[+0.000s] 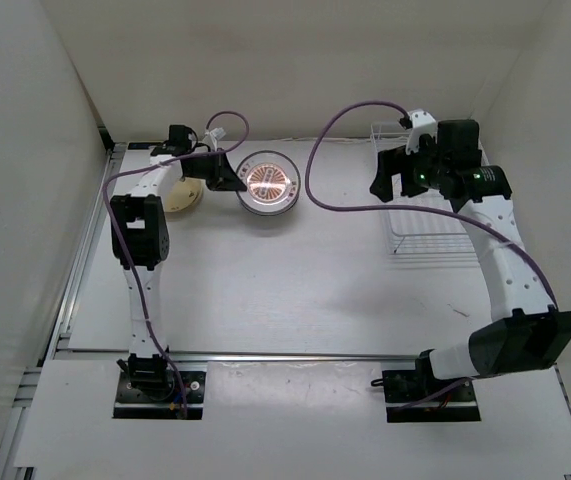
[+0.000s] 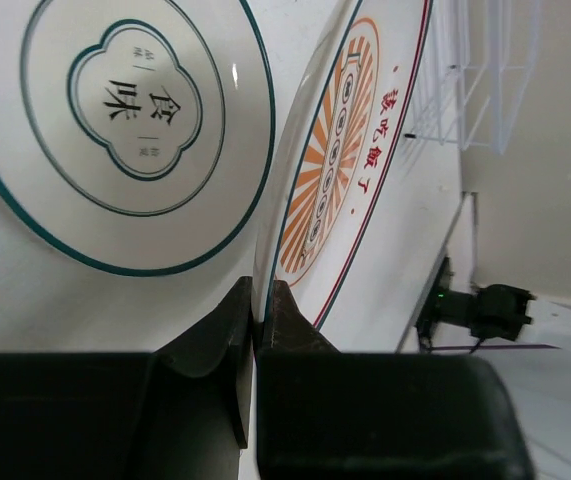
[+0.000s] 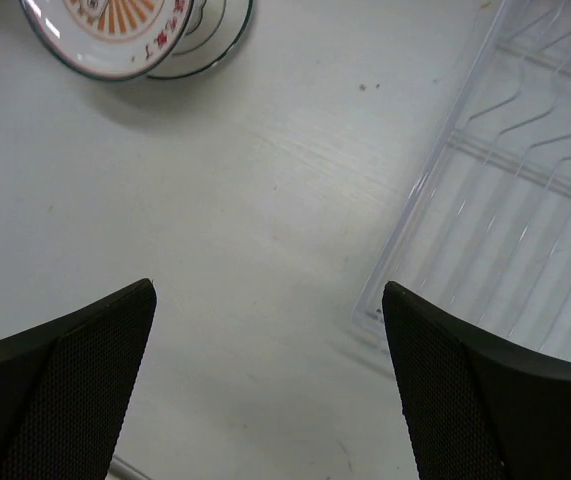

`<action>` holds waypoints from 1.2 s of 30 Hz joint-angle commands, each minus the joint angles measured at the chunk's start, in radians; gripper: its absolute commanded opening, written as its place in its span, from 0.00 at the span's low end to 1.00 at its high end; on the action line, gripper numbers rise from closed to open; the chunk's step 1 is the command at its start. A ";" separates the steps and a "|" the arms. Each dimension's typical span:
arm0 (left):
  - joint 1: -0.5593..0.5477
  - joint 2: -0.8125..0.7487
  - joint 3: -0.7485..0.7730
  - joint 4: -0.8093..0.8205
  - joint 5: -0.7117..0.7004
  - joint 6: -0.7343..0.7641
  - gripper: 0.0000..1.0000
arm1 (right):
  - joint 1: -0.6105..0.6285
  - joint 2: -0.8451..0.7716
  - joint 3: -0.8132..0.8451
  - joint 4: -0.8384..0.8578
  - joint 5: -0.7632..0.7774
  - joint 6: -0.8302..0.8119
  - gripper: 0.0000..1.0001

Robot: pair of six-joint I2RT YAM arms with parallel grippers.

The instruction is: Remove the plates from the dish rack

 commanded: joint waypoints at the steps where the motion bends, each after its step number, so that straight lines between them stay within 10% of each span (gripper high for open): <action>1: 0.043 0.021 0.057 0.058 0.213 -0.063 0.10 | 0.000 -0.087 -0.075 -0.012 -0.060 -0.022 0.97; 36: 0.003 0.179 0.115 0.152 -0.092 -0.284 0.12 | -0.101 -0.214 -0.235 -0.033 -0.272 0.020 0.97</action>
